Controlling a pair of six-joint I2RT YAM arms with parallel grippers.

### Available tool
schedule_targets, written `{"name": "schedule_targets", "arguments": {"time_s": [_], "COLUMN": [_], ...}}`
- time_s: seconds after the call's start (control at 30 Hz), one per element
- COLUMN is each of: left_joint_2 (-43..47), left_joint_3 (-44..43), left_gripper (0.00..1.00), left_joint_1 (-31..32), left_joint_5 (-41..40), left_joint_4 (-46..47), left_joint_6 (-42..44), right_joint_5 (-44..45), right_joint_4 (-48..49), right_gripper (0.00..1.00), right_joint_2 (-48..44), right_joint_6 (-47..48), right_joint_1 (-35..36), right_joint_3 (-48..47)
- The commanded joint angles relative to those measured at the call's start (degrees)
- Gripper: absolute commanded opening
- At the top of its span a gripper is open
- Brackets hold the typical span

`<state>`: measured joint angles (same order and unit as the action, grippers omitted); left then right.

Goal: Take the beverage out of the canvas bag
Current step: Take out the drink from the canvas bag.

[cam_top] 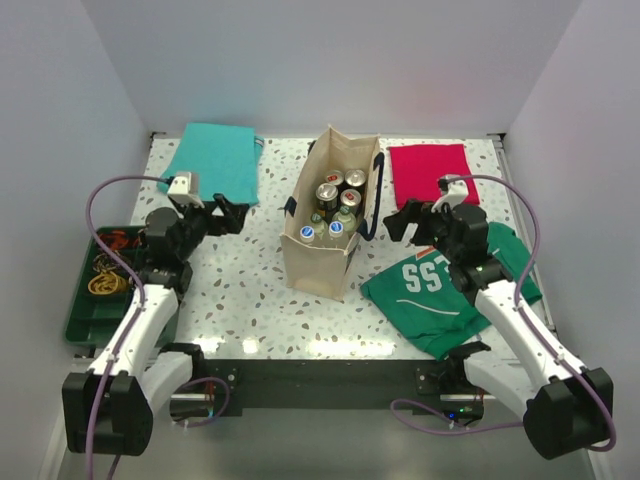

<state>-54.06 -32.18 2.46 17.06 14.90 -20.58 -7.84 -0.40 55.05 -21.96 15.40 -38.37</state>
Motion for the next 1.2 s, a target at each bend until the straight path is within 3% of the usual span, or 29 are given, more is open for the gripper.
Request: {"name": "schedule_targets", "arguments": {"time_s": [0.0,0.13,0.23,0.33,0.4,0.47,0.8,1.17], "left_joint_2": [-3.6,-4.6,-6.1,-7.9,-8.1,-8.3,-6.8,-6.1], "left_joint_3": [-4.7,-6.0,-11.6,-18.3,-21.3,-23.1,-35.1,-40.0], "left_gripper": [1.00,1.00,1.00,1.00,1.00,1.00,1.00,1.00], "left_joint_1": [-0.3,-0.3,0.4,3.7,9.4,11.6,12.7,12.9], "left_joint_5": [9.6,13.3,13.4,6.3,-1.5,-3.5,-1.9,2.0], "left_joint_4": [-0.3,0.2,-7.7,-16.8,-19.8,-23.4,-38.9,-45.7], "left_joint_6": [-3.1,-4.0,-2.3,-0.5,1.5,2.0,4.7,8.7], "right_joint_5": [-4.4,-4.7,-3.6,1.3,4.4,4.9,2.2,-0.3], "right_joint_4": [1.7,-2.9,-7.7,-15.8,-20.0,-23.2,-27.7,-32.0], "right_gripper": [0.98,0.98,0.98,0.98,0.98,0.98,0.98,0.98], "right_joint_2": [-0.2,1.5,3.4,5.6,6.7,8.3,8.1,9.4], "right_joint_6": [-5.0,-4.2,-0.6,2.3,3.9,4.9,6.6,6.0], "right_joint_1": [0.2,0.2,0.2,0.2,0.2,0.2,0.2,0.2], "right_joint_3": [-2.1,-7.1,-11.6,-17.0,-21.1,-24.1,-27.5,-32.1]}}
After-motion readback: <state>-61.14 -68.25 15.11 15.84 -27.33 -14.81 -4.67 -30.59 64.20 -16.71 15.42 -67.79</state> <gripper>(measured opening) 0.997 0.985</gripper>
